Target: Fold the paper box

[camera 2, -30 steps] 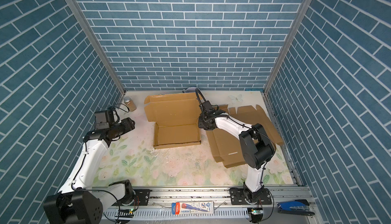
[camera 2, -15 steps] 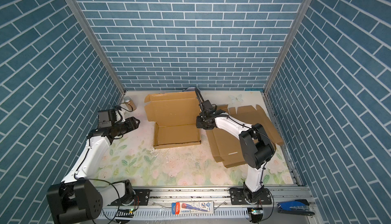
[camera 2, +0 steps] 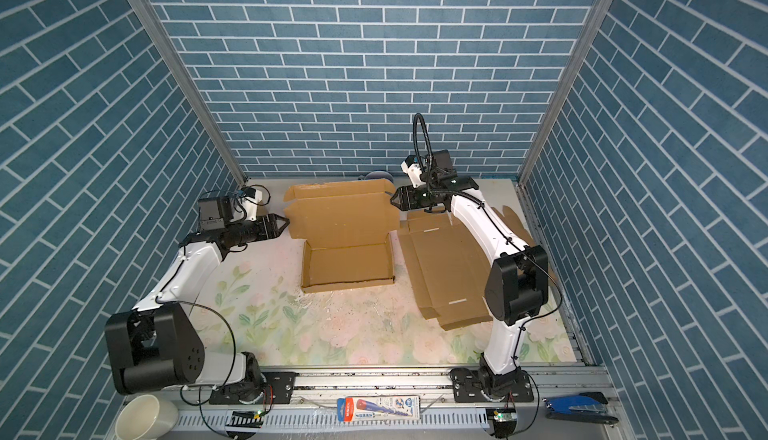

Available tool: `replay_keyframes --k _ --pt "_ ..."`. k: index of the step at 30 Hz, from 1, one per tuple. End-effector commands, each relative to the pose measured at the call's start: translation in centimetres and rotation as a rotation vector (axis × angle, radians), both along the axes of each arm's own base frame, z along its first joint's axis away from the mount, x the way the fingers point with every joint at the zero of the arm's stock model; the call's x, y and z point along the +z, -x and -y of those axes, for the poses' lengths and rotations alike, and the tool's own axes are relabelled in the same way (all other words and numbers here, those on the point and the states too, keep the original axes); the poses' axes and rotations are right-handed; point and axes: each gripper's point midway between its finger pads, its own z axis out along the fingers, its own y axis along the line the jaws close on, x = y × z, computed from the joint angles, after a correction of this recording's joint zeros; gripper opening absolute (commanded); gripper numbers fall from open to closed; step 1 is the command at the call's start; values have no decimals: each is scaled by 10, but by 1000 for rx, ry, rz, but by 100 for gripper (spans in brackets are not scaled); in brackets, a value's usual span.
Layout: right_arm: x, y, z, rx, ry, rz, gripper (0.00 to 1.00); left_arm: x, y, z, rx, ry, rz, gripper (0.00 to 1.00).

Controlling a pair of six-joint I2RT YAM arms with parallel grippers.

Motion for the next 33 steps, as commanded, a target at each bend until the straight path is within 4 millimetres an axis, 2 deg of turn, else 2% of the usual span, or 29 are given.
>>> replay_keyframes --k 1,5,8,18,22,27,33 --pt "-13 6 -10 138 33 -12 65 12 -15 6 -85 -10 87 73" --pt "-26 -1 -15 169 45 -23 64 10 -22 10 -123 4 124 71" --pt "-34 0 -20 201 30 -38 62 1 -26 13 -147 18 118 68" --pt "-42 -3 -26 223 11 -44 49 -10 -37 23 -184 38 108 56" --pt "-43 -6 -26 215 9 -42 40 -14 -37 30 -205 48 103 46" --pt "-42 -10 -27 163 -26 -29 25 -15 -33 38 -229 32 96 27" --pt "-37 -12 -27 38 -96 19 7 1 -29 31 -179 -27 147 15"
